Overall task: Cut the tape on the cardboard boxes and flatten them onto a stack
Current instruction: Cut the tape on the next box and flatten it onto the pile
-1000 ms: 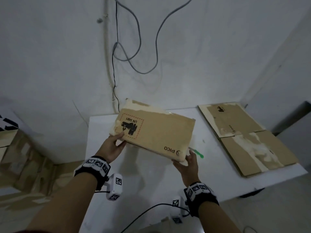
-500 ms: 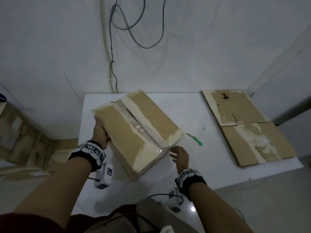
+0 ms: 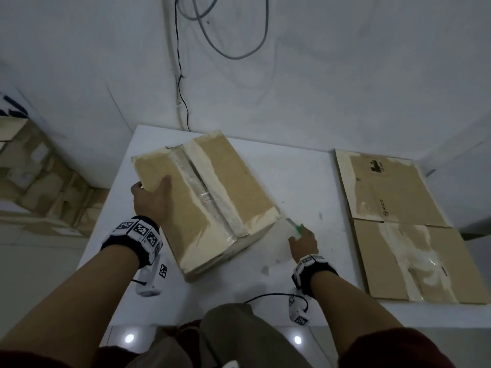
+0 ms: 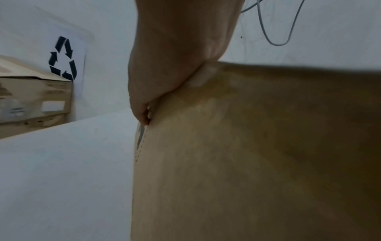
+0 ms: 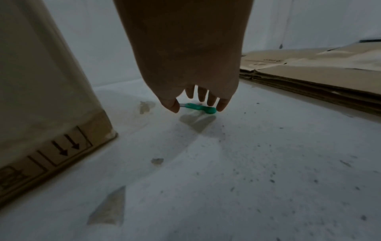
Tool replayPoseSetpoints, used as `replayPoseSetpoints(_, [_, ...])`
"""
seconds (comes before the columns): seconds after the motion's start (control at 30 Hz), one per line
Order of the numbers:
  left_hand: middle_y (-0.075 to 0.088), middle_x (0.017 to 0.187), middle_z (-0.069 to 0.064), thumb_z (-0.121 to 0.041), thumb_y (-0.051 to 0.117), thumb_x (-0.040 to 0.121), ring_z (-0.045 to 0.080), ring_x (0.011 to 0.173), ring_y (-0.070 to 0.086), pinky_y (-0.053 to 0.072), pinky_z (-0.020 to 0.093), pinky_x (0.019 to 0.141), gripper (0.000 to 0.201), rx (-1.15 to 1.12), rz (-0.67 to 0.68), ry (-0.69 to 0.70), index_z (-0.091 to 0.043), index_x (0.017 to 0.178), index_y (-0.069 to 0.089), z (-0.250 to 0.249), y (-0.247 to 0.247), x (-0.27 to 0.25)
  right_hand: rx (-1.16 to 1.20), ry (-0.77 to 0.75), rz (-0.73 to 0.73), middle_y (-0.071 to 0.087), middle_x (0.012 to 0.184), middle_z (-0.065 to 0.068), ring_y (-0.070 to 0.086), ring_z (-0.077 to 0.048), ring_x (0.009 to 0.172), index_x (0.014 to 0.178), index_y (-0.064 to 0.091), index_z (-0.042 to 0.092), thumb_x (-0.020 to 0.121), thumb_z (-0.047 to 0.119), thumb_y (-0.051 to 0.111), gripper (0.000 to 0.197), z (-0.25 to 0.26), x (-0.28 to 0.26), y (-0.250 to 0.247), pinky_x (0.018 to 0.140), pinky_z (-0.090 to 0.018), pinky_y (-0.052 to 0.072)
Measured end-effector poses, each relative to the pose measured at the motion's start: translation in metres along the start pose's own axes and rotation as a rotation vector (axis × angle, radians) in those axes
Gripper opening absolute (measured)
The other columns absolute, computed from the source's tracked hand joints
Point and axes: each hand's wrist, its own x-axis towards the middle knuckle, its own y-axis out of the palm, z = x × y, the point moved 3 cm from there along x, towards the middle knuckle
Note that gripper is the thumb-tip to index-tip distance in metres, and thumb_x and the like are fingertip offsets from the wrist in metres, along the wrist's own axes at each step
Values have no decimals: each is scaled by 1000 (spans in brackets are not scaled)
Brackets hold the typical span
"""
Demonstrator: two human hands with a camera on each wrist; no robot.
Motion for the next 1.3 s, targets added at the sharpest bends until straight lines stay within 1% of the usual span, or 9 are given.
replayPoseSetpoints(0.2, [54, 130, 14, -49, 68, 84, 32, 116, 55, 45, 41, 93, 75, 35, -79, 18, -6, 136, 36, 3, 5, -17, 5, -64, -82, 60, 108, -18, 58, -36, 98, 100, 61, 2, 94, 19, 61, 18, -18, 9, 6, 76, -37, 51])
replayPoseSetpoints(0.37, [52, 133, 16, -46, 68, 84, 35, 116, 54, 44, 41, 91, 73, 53, -160, 90, -5, 137, 36, 2, 10, -31, 269, -130, -79, 57, 107, -27, 54, -31, 87, 111, 53, -8, 92, -11, 45, 21, 5, 24, -13, 72, -34, 43])
replayPoseSetpoints(0.5, [47, 137, 18, -43, 68, 85, 37, 121, 50, 41, 45, 98, 73, 130, -232, 142, -4, 139, 36, -4, 15, -36, 490, -301, -180, 54, 91, -17, 50, -27, 74, 106, 52, 0, 102, 13, 45, 15, 69, 28, -63, 63, -35, 39])
replayPoseSetpoints(0.6, [46, 135, 20, -44, 65, 85, 39, 120, 48, 40, 49, 98, 71, 281, -263, 160, -2, 136, 39, -9, 17, -39, 599, -458, -157, 51, 70, -3, 45, -14, 58, 94, 54, 7, 102, 38, 48, 33, 122, 23, -101, 53, -26, 37])
replayPoseSetpoints(0.73, [44, 136, 21, -41, 40, 83, 37, 119, 47, 38, 47, 94, 68, 503, -394, 295, -1, 137, 39, -25, 15, -45, 539, -657, -62, 43, 57, 5, 36, -9, 50, 88, 68, 15, 102, 40, 45, 36, 186, 10, -112, 49, -20, 29])
replayPoseSetpoints(0.83, [19, 156, 12, -23, 58, 84, 29, 141, 26, 24, 45, 110, 74, 576, -204, 410, -9, 148, 24, -36, 20, -37, 441, -697, -20, 54, 62, 10, 48, -6, 56, 87, 70, 17, 102, 38, 47, 34, 216, -2, -95, 53, -16, 34])
replayPoseSetpoints(1.0, [-7, 162, 2, -19, 33, 101, 20, 149, -4, 8, 44, 116, 57, 927, 105, 725, -26, 154, 13, -41, 19, -18, 264, -721, 211, 66, 78, -5, 60, -17, 66, 102, 61, 13, 101, 35, 48, 25, 260, -42, -40, 62, -29, 48])
replayPoseSetpoints(1.1, [-2, 162, -2, -12, 27, 101, 19, 149, -1, 4, 46, 116, 56, 1080, 250, 783, -29, 153, 15, -39, 20, -14, 228, -737, 169, 67, 88, -6, 62, -23, 75, 108, 57, 15, 100, 32, 48, 20, 277, -58, -18, 67, -32, 48])
replayPoseSetpoints(1.3, [13, 161, -5, -17, 29, 101, 18, 148, 11, 3, 45, 116, 49, 996, 212, 842, -28, 149, 29, -35, 14, -10, 161, -741, 72, 63, 82, -5, 57, -24, 69, 111, 58, 19, 97, 27, 54, 16, 312, -64, -6, 64, -32, 44])
